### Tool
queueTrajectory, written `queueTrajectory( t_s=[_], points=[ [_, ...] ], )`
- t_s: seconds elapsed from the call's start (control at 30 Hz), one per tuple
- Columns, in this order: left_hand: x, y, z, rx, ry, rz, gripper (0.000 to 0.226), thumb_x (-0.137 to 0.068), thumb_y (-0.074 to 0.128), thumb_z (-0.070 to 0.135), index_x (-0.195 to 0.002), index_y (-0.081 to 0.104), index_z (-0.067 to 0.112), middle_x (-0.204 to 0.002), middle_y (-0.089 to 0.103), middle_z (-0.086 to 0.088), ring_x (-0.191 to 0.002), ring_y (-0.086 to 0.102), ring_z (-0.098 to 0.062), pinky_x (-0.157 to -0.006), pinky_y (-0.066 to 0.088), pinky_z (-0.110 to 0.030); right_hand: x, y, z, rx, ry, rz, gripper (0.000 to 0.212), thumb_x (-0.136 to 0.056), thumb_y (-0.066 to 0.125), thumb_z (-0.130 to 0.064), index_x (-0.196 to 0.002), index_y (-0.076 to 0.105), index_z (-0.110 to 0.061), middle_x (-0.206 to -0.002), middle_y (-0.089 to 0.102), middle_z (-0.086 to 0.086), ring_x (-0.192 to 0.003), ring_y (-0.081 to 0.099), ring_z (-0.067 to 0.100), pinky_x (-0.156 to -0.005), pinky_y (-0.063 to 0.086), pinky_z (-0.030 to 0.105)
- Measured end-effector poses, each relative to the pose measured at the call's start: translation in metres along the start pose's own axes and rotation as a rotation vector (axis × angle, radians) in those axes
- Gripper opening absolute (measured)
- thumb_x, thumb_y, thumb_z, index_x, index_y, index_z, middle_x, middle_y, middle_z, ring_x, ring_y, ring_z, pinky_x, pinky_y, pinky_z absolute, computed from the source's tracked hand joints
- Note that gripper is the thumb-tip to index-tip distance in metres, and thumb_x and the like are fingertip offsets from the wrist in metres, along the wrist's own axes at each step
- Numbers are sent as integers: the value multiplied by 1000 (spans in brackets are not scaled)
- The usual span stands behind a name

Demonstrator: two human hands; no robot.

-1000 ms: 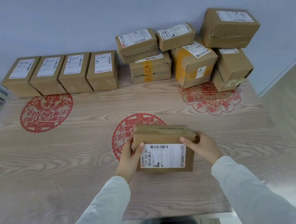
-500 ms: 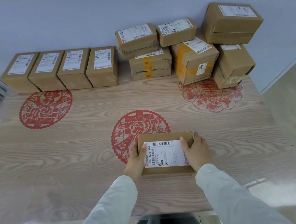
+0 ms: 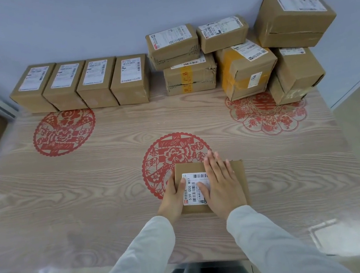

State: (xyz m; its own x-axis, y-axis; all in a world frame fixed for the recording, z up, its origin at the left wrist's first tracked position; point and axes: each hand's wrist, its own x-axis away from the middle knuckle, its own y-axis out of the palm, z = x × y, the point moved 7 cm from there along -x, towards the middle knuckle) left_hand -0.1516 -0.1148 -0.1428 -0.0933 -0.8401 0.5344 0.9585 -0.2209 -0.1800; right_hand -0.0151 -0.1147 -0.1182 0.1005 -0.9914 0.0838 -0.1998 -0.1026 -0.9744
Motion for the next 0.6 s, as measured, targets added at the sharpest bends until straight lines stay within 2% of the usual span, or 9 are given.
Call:
queueTrajectory(
  t_s=[0.07, 0.2, 0.33, 0.5, 0.53, 0.6],
  points=[
    [-2, 1, -2, -7, -2, 3, 51, -101, 41, 36, -147, 24, 26, -136, 54, -2, -117, 57, -16, -105, 43, -41, -1, -1, 1, -16, 0, -6, 69, -100, 6, -50, -144, 27, -1, -153, 28, 15, -142, 21, 24, -116, 8, 38],
    [-1, 0, 0, -13, 1, 11, 52, -101, 40, 34, -148, 23, 23, -134, 54, -2, -110, 59, -12, -94, 49, -28, -2, -3, 2, -15, -2, 7, 68, -101, 5, -51, -144, 25, -2, -152, 30, 15, -141, 22, 23, -115, 9, 37],
    [-2, 1, -4, 14, -2, 11, 54, -100, 41, 34, -150, 21, 24, -135, 54, -1, -115, 59, -15, -102, 46, -37, 0, 0, 1, -29, 6, -3, 68, -101, 6, -49, -145, 25, -1, -154, 28, 15, -142, 22, 24, -115, 12, 39],
    [-2, 1, -2, 3, -8, 8, 56, -100, 41, 36, -150, 19, 24, -137, 53, -2, -115, 58, -17, -102, 46, -39, 0, 1, 1, -44, 9, -74, 72, -99, 3, -52, -144, 27, 0, -154, 28, 15, -142, 23, 25, -116, 7, 37],
    [-1, 0, -1, -9, -4, 5, 57, -100, 40, 39, -151, 18, 25, -137, 53, -2, -116, 58, -17, -103, 45, -40, -1, -2, 1, -45, -12, -71, 79, -97, 0, -57, -146, 24, 0, -155, 22, 14, -144, 20, 25, -117, 2, 34],
    [2, -2, 1, -41, -16, -14, 62, -98, 39, 46, -151, 14, 28, -141, 48, 2, -121, 54, -16, -107, 40, -41, 0, -15, 2, -141, -49, 7, 94, -85, -2, -73, -151, 4, -6, -157, -7, 3, -147, -3, 19, -116, -15, 25]
  ],
)
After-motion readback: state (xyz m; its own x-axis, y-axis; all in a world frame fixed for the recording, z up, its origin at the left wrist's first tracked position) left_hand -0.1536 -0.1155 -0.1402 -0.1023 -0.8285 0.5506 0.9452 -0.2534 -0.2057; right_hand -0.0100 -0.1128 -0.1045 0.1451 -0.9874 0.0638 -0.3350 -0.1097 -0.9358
